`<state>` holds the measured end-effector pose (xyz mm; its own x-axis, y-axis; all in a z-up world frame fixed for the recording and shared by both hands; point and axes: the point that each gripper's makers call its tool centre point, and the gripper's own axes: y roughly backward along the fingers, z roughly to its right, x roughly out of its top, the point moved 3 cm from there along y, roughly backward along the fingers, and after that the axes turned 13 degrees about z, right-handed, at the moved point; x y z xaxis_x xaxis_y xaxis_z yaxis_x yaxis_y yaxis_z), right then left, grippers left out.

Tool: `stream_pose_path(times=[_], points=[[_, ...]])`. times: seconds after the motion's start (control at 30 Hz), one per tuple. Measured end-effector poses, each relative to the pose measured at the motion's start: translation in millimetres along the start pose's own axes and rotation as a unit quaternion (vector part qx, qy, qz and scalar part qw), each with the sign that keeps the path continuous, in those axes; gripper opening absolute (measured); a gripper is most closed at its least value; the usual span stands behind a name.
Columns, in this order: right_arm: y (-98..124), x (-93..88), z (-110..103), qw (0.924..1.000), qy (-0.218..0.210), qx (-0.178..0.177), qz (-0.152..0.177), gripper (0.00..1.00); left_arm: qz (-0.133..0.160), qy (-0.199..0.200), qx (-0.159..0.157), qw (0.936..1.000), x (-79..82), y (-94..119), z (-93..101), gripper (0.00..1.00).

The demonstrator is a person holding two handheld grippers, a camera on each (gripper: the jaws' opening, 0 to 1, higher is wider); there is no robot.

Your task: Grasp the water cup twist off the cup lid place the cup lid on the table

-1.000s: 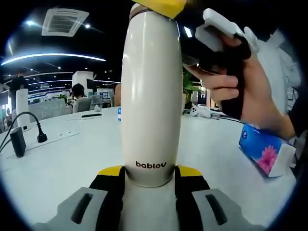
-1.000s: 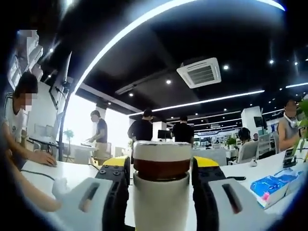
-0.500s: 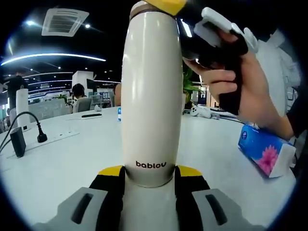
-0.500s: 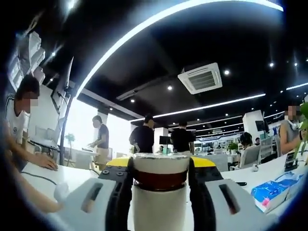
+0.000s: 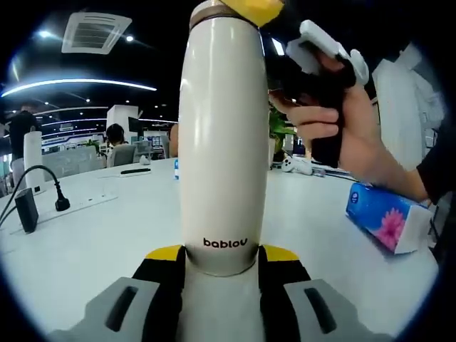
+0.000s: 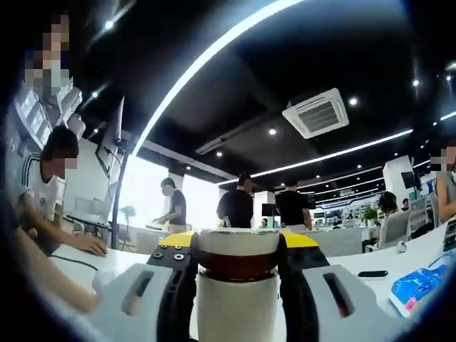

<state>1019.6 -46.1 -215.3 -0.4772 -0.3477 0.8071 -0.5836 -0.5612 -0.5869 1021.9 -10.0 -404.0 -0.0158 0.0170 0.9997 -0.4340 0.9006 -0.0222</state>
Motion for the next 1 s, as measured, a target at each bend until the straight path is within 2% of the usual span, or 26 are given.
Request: stream_pose_path(times=[0.4,0.73,0.87,0.93,1.0], points=[[3.7,-0.8,2.6,0.9966,-0.045,0.068,0.007,0.47,0.001,0.0,-0.002,1.0,-0.1,0.2,0.2,0.42],[1.4,-1.5,7.8,0.9884,-0.089,0.122,0.016,0.47,0.001,0.0,-0.003,1.0,-0.2,0.9,0.1,0.41],[2.2,-1.2,6.7,0.9828,-0.108,0.148,0.021,0.47,0.001,0.0,-0.003,1.0,-0.3,1.2,-0.2,0.41],[3.8,0.2,4.0,0.9737,-0.145,0.173,0.031,0.46,0.001,0.0,-0.003,1.0,-0.3,1.2,-0.3,0.41],[3.6,-1.8,9.5,0.9716,-0.157,0.175,0.032,0.46,0.001,0.0,-0.003,1.0,-0.4,1.2,-0.3,0.41]])
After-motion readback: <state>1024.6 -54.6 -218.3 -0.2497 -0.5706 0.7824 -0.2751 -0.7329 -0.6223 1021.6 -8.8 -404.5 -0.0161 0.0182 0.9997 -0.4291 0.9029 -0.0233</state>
